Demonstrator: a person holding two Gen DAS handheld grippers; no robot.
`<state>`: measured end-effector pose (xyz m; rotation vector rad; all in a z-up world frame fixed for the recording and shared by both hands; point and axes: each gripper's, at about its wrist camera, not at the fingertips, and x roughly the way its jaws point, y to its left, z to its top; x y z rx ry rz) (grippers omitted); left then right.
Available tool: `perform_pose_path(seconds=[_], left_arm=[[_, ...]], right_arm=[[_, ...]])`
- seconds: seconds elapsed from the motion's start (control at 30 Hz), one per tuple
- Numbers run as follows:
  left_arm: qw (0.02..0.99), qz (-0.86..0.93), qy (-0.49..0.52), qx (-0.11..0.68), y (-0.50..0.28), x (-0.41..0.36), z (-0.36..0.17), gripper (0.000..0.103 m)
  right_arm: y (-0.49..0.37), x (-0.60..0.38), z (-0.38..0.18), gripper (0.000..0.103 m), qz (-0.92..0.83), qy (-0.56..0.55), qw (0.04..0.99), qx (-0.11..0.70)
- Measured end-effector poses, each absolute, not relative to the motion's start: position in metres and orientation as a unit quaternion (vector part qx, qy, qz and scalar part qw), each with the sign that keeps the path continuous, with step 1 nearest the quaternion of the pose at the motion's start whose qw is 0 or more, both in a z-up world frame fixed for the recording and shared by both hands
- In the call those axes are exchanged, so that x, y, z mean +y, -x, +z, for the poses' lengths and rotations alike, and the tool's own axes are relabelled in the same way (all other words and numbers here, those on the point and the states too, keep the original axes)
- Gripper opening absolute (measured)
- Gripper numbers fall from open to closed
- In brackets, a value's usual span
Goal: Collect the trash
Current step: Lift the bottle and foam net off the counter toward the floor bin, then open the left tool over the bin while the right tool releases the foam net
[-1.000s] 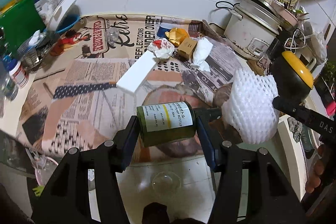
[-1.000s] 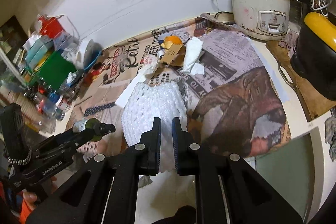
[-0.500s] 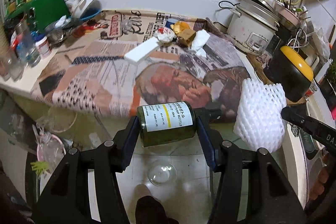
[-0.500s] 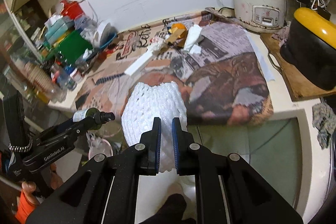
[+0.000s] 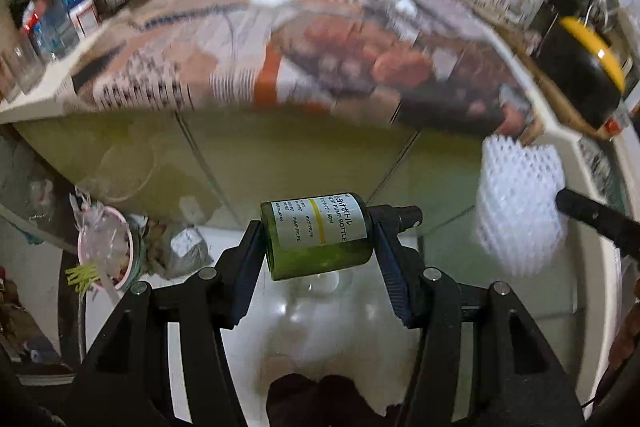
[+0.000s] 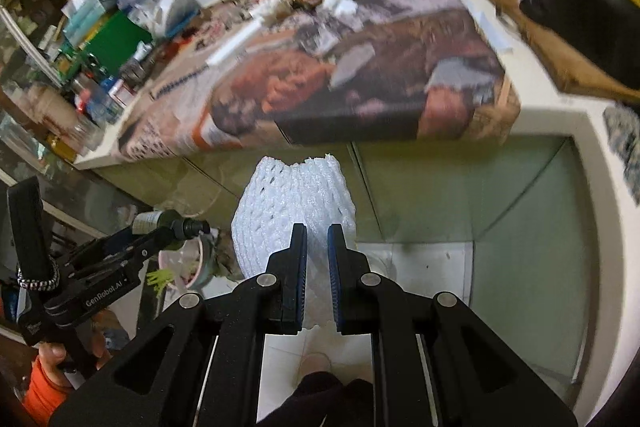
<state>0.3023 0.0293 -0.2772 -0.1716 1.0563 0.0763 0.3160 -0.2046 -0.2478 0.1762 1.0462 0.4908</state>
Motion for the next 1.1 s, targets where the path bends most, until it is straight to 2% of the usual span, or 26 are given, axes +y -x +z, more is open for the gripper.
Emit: perform_pose_path(seconds=[0.27, 0.77, 0.9, 1.1], left_arm=[[0.835, 0.027, 0.064, 0.547, -0.301, 0.050, -0.398, 0.055], [0.802, -0.047, 0.056, 0.593, -0.319, 0.044, -0.685, 0.055], [0.791, -0.065, 0.055, 0.605, -0.330, 0.045, -0.750, 0.055], [0.780, -0.084, 0.039, 0.618, -0.342, 0.034, -0.817, 0.055]], right_arm=[[-0.327, -0.176, -0.353, 0.010, 0.215, -0.086, 0.819, 0.525], [-0.350, -0.140, -0.596, 0.010, 0.185, -0.065, 0.814, 0.547], [-0.356, -0.131, -0.638, 0.010, 0.183, -0.056, 0.811, 0.553], [-0.360, -0.117, -0.687, 0.010, 0.190, -0.044, 0.804, 0.562]])
